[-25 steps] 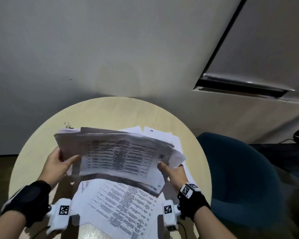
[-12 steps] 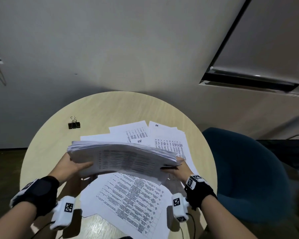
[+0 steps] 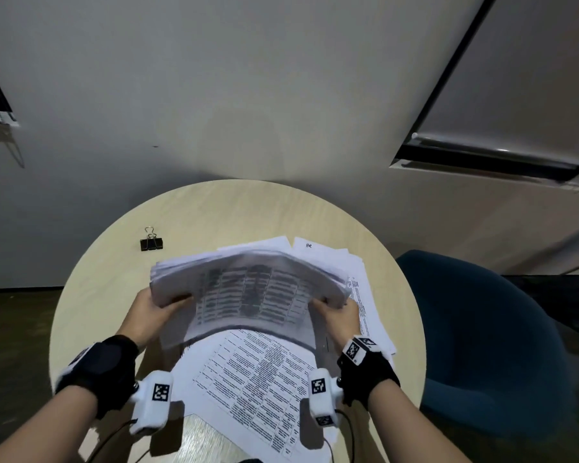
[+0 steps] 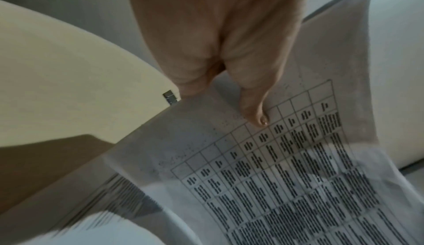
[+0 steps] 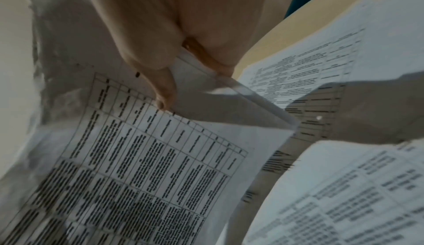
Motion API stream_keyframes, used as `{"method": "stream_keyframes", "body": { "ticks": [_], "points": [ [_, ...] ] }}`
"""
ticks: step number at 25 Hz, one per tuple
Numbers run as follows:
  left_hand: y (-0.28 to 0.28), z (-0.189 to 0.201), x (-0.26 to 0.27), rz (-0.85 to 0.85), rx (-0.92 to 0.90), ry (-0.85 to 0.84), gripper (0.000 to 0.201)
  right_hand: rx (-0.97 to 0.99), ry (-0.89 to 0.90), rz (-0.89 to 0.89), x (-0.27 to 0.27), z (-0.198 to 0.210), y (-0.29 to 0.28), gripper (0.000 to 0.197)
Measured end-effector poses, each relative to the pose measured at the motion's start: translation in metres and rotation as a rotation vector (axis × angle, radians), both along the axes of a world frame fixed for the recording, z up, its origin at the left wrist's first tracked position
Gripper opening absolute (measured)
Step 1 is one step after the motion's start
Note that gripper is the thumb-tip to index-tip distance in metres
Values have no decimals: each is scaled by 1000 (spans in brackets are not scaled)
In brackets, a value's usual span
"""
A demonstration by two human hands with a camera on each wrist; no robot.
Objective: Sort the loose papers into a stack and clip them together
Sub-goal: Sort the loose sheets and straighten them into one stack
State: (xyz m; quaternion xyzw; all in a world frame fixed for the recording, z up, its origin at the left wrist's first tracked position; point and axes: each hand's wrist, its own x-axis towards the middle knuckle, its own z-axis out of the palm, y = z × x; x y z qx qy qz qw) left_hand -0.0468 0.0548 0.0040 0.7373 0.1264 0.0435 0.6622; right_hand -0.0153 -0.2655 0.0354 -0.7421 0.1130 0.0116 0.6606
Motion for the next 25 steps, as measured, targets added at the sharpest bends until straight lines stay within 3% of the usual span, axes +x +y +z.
{"method": "stream_keyframes", "body": {
  "ticks": [5,8,12,14,19,25],
  "points": [
    [12,19,4,-60,6,-91,36,-12,-83,-16,7,6,-21,31],
    [19,3,3,-84,-14,-42,34,-54,-35,57,3,4,-24,37],
    [12,-6,3,2,-91,-10,39,-74,13,79,10,-7,-12,42],
    [5,-7,8,10,-146,17,44,-77,11,106,11,-7,1,40],
    [3,-8,20,104,-72,59,33,49,-6,13,14,0,9,21],
    [0,0,18,70,-91,12,31,45,-28,-47,14,0,3,28]
  ]
}}
